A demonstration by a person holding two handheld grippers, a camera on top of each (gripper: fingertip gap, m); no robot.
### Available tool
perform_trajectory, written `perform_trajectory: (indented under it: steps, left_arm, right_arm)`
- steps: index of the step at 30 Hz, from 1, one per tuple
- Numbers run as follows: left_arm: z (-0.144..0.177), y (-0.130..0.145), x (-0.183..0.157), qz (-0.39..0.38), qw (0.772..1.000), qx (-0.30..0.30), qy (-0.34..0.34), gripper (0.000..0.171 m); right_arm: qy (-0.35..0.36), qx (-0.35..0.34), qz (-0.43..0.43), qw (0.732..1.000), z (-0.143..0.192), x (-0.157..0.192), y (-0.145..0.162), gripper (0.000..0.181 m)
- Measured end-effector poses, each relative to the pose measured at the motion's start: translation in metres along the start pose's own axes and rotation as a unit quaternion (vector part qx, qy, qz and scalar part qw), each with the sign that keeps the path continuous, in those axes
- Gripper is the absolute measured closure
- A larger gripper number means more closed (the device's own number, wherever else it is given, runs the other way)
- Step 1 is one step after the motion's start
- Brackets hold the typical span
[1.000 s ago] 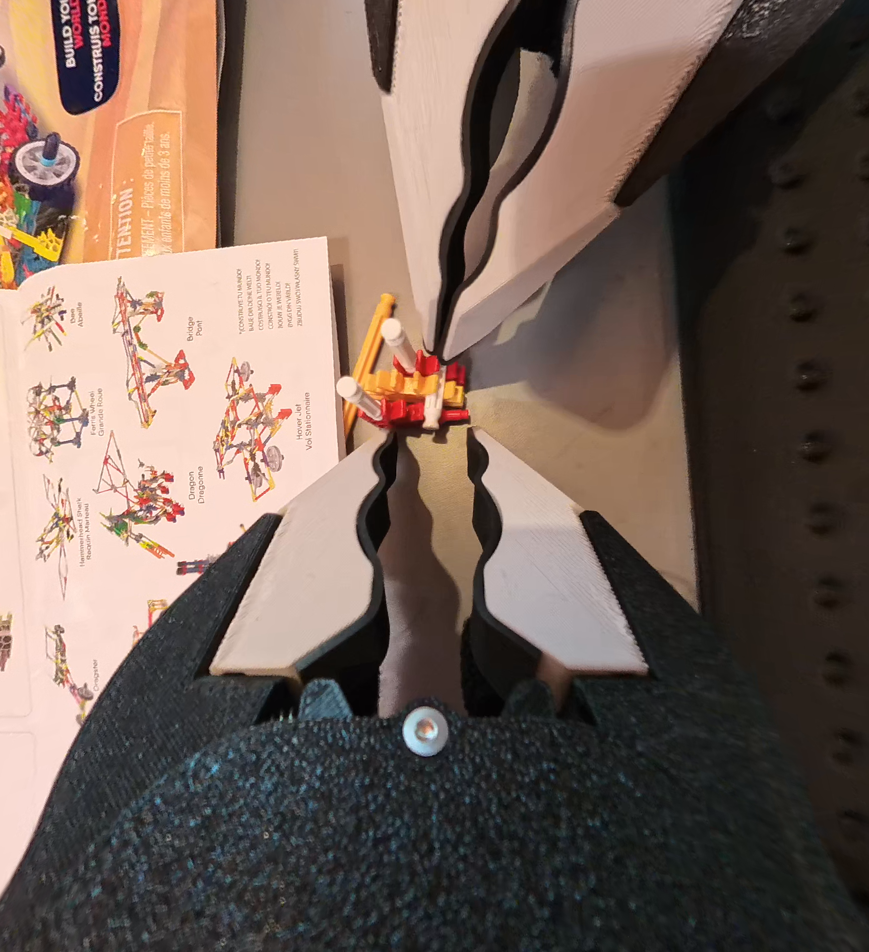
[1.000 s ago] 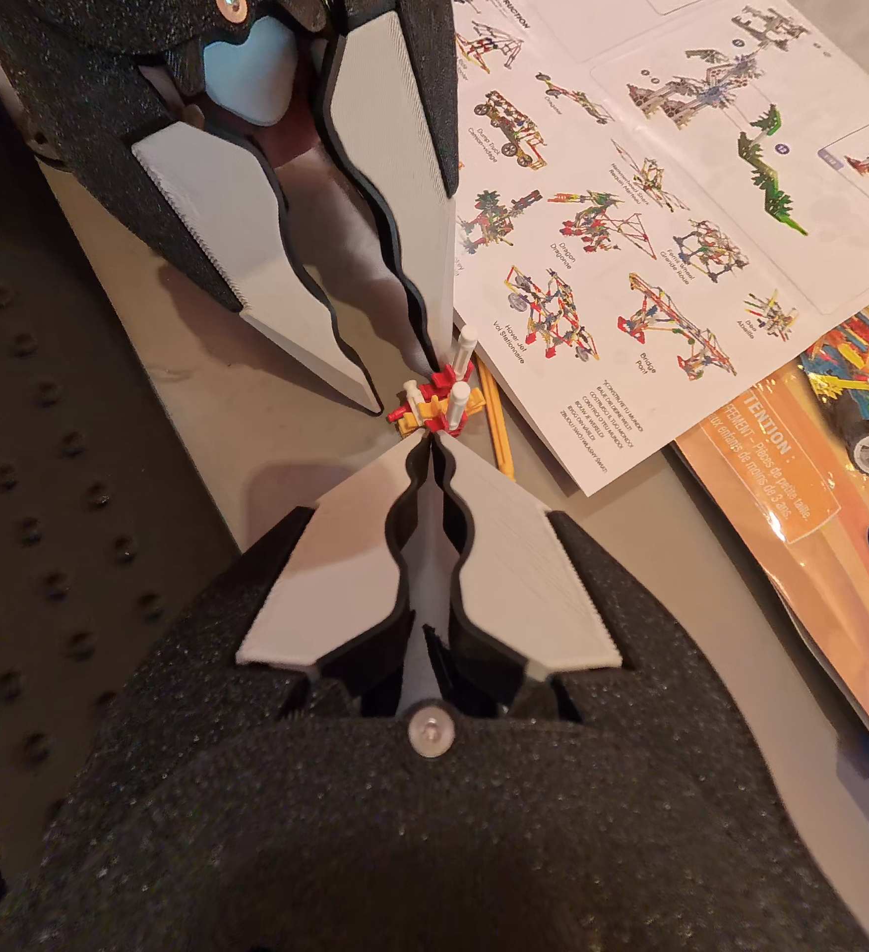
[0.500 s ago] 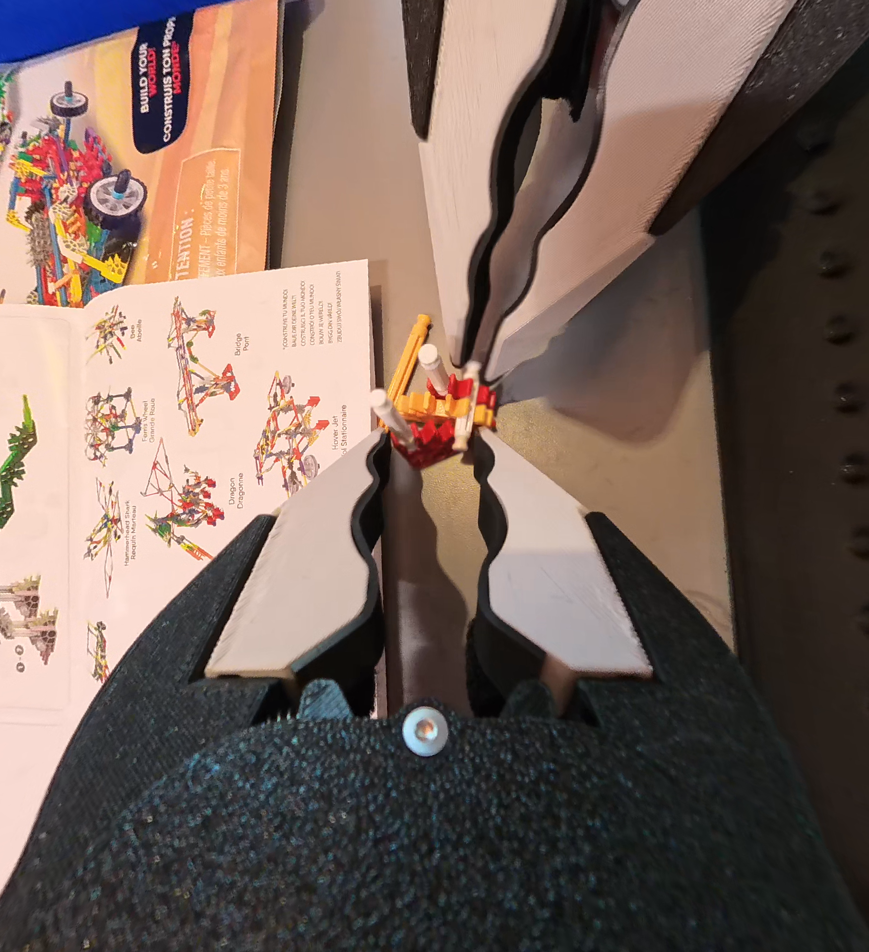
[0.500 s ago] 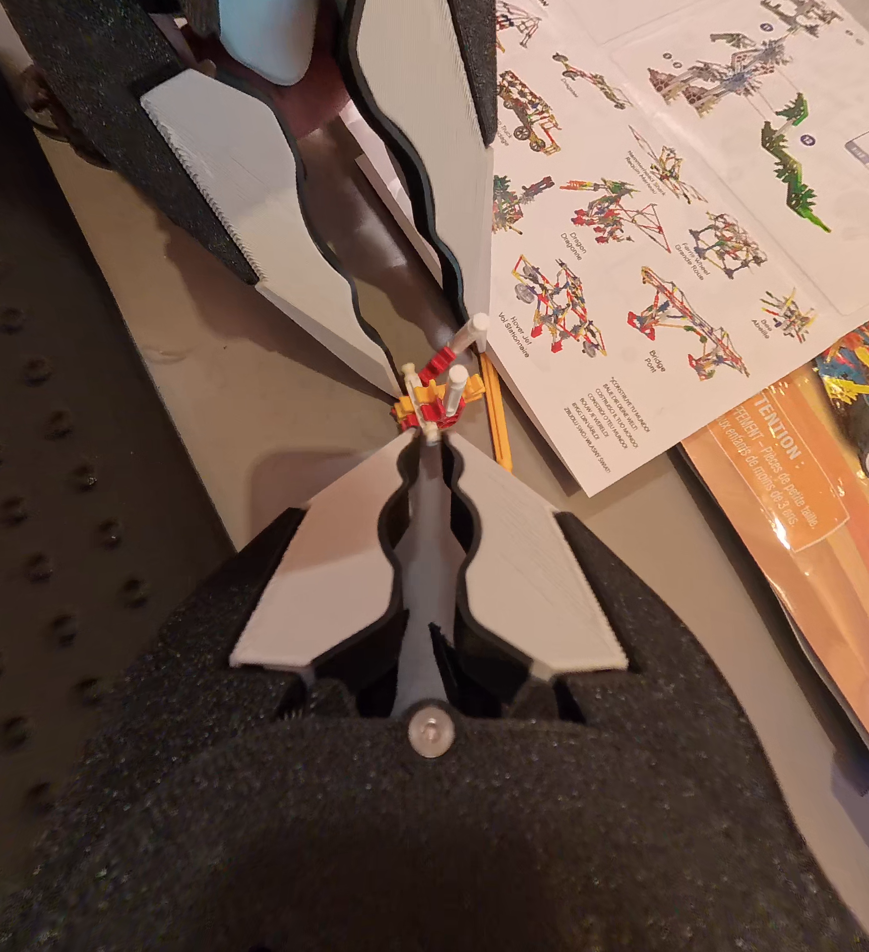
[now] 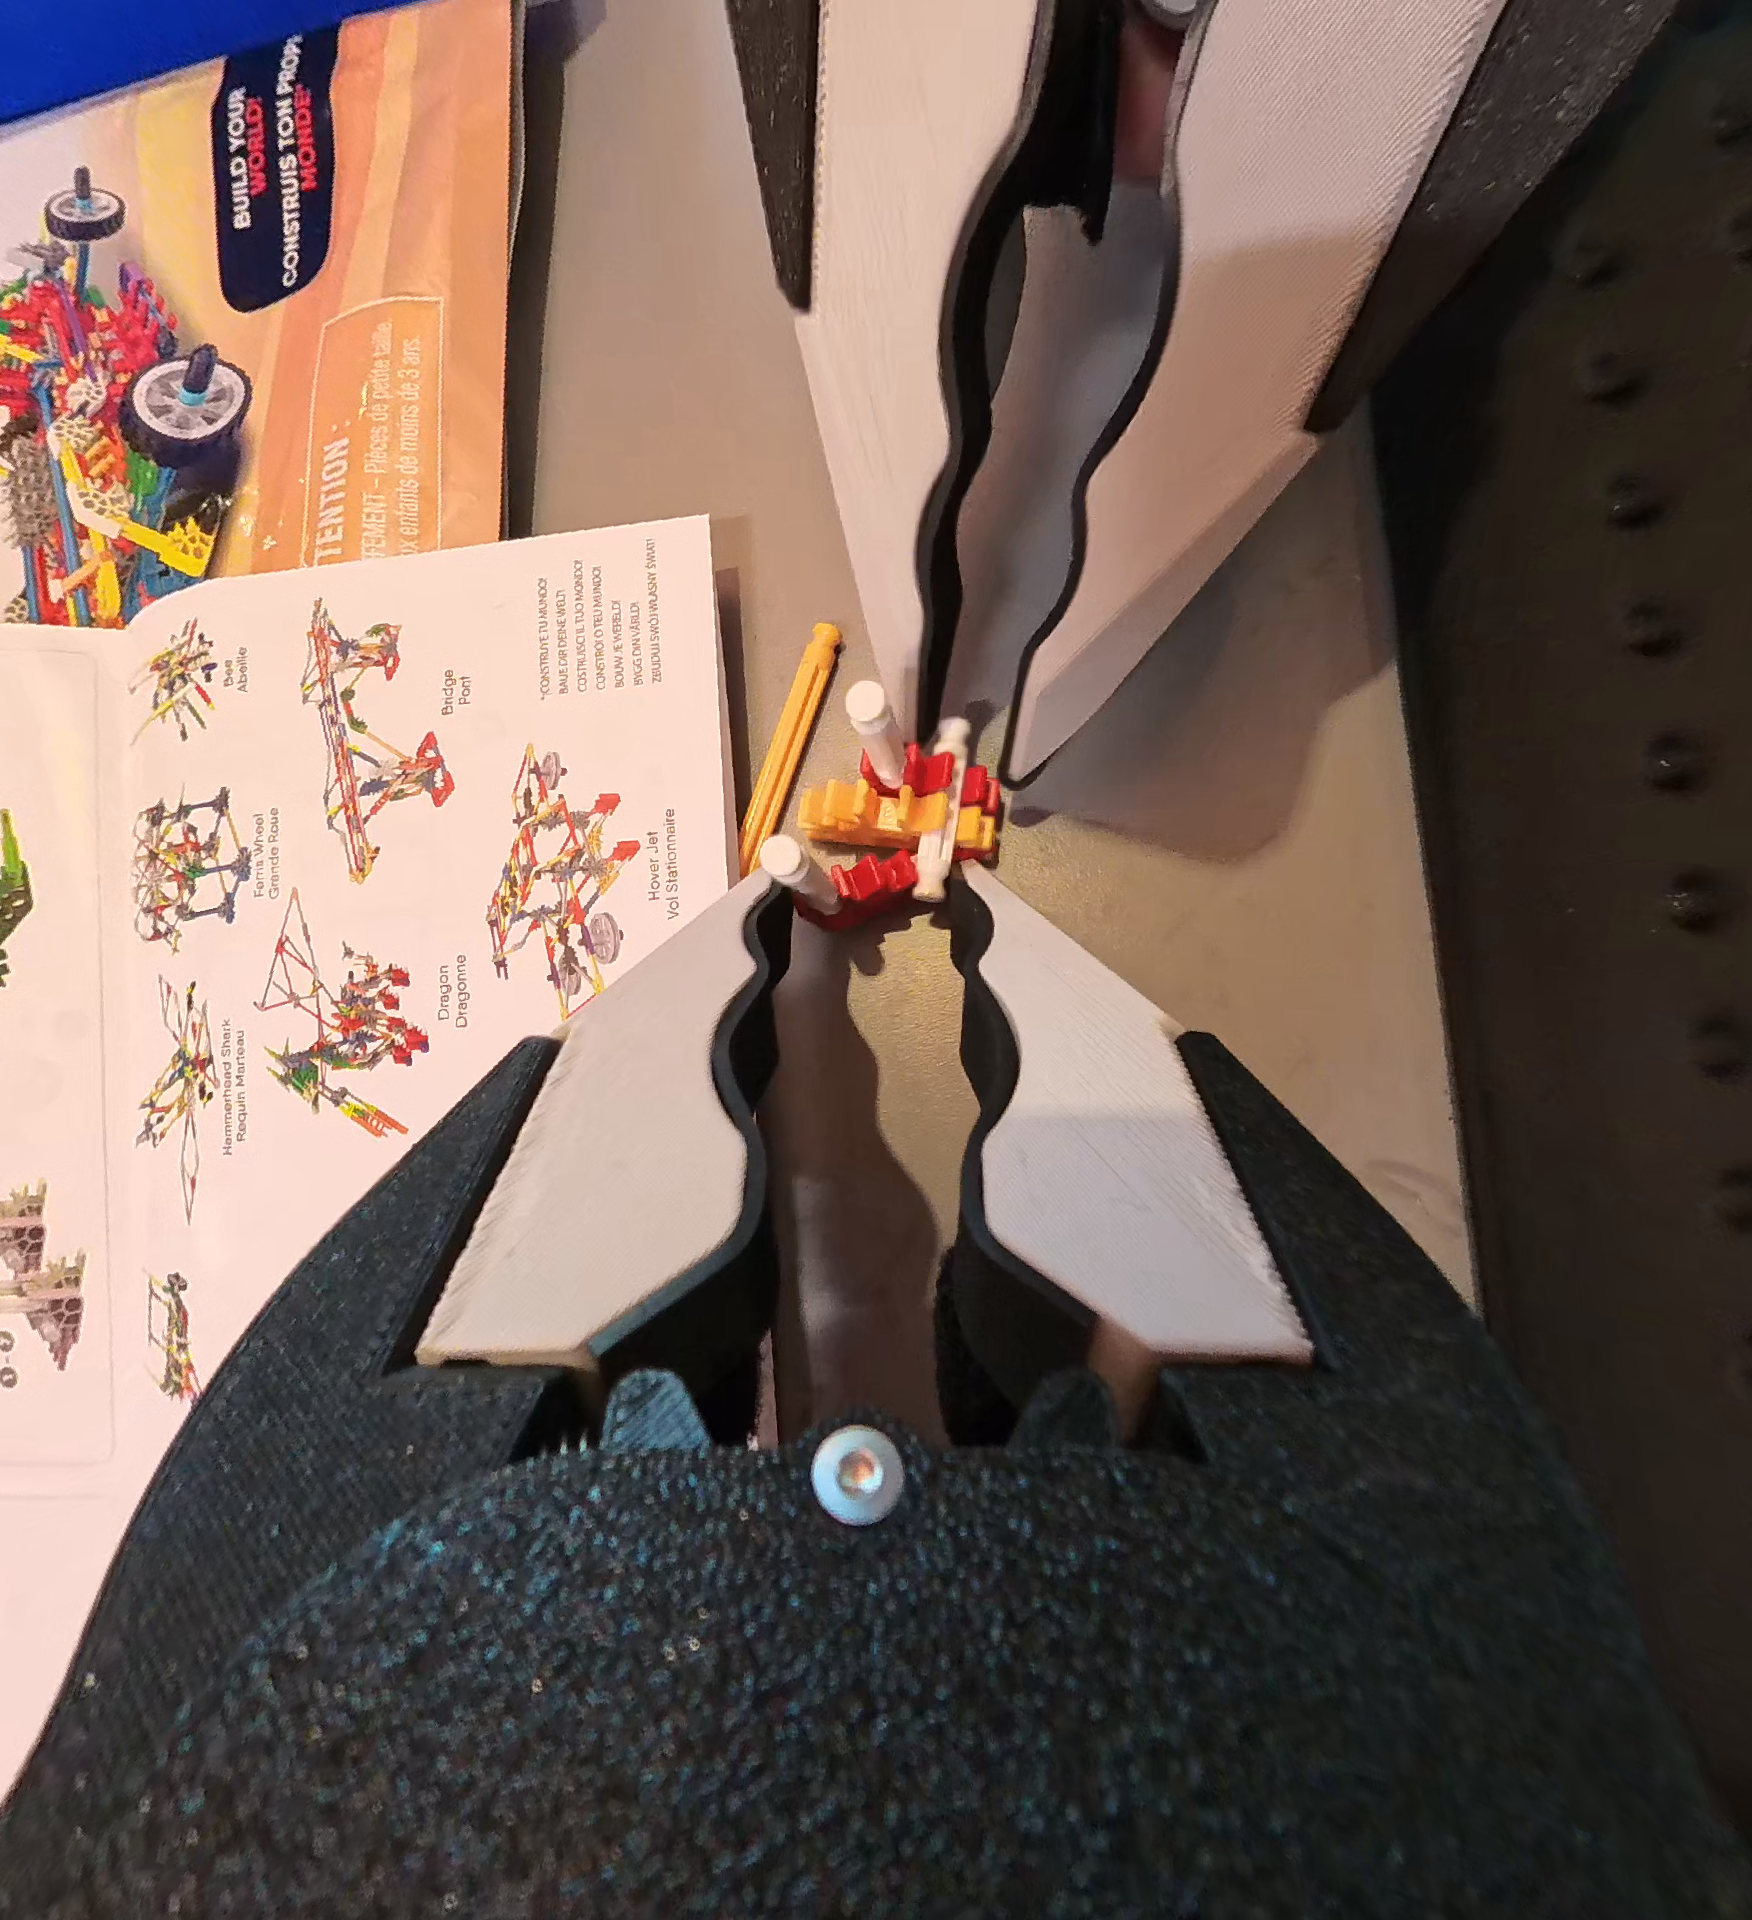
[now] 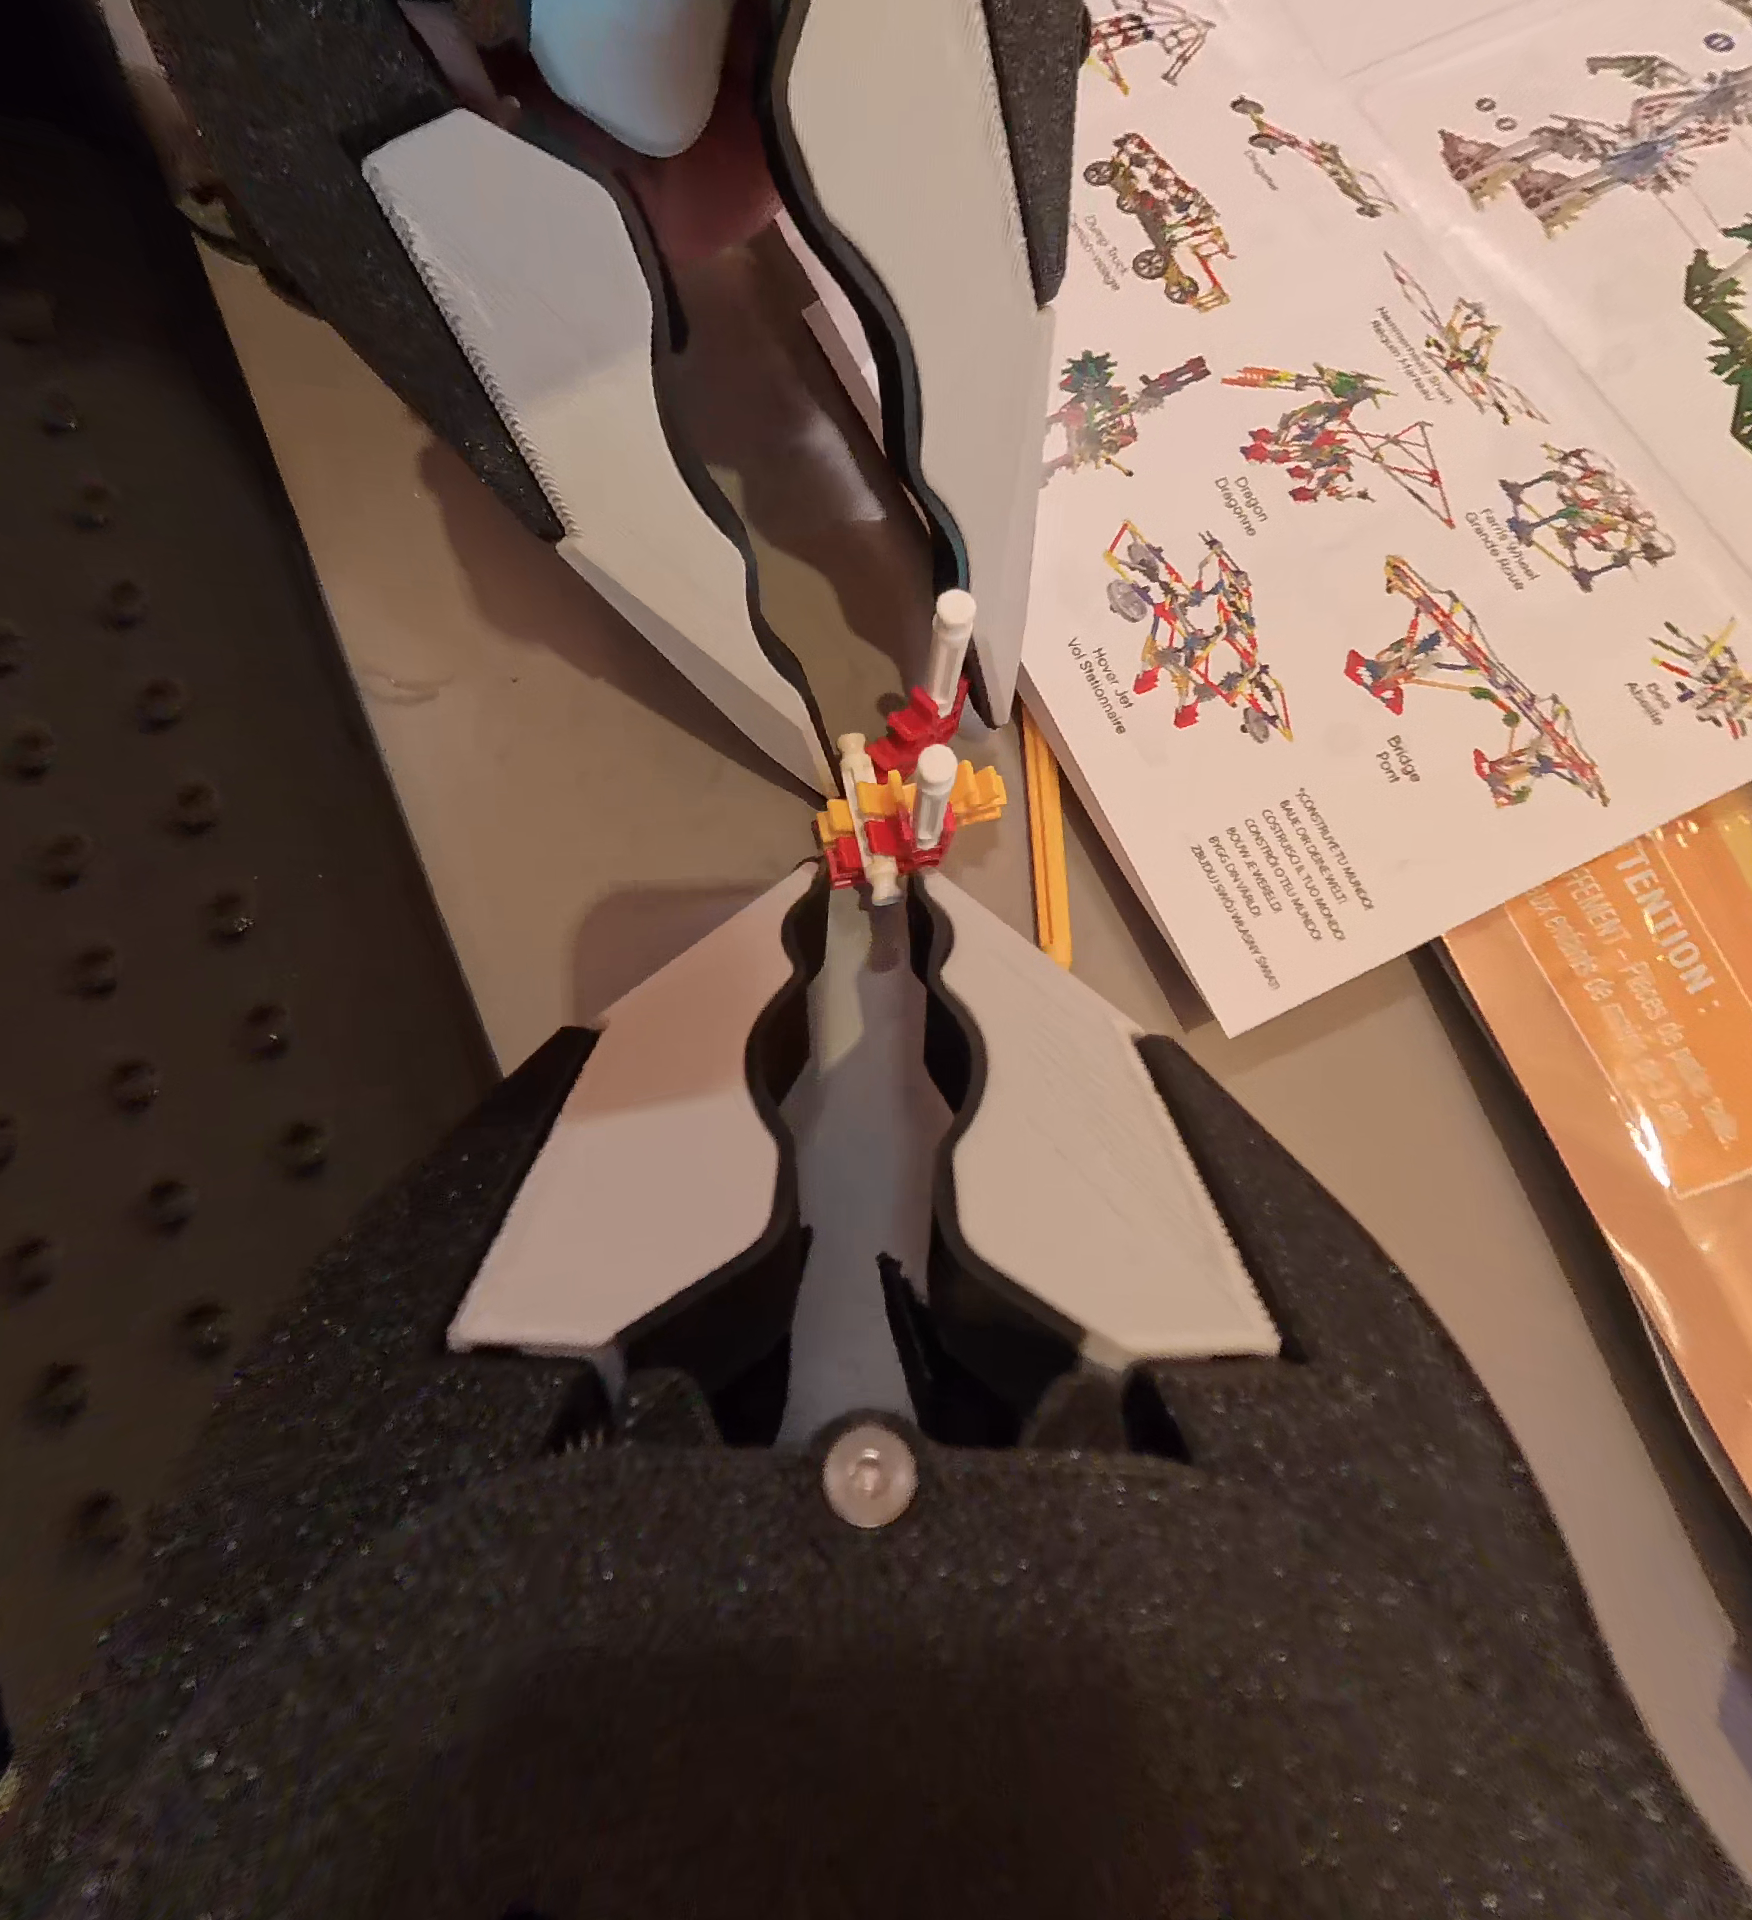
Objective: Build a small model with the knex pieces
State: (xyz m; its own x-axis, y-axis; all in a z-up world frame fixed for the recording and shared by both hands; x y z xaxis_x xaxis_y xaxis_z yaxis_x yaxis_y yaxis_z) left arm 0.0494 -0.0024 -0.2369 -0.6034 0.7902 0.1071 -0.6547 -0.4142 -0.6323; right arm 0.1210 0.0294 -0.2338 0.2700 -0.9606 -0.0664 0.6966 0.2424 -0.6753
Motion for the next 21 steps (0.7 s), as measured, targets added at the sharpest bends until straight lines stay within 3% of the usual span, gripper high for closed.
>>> perform_trajectory:
  steps: [21]
  left_arm:
    - [0.0038, 0.0083, 0.0033, 0.014, 0.999, 0.027, -0.009, 0.148]
  right_arm:
    - [-0.033, 0.005, 0.039, 0.999, 0.0027, -0.0008, -0.0010, 0.172]
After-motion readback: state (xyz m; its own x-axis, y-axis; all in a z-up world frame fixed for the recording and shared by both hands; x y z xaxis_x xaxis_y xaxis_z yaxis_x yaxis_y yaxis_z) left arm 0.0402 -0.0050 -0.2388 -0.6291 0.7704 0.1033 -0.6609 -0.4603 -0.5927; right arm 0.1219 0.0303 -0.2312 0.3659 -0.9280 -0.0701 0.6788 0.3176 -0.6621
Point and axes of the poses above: each gripper's, where its closed fingertips meet, z back along the fingers, y out of its underside, x = y × z across the jaws, the point moved 5 cm from there along z, back along the fingers, and after that the axes turned 4 degrees about y, right-handed, at the moved point
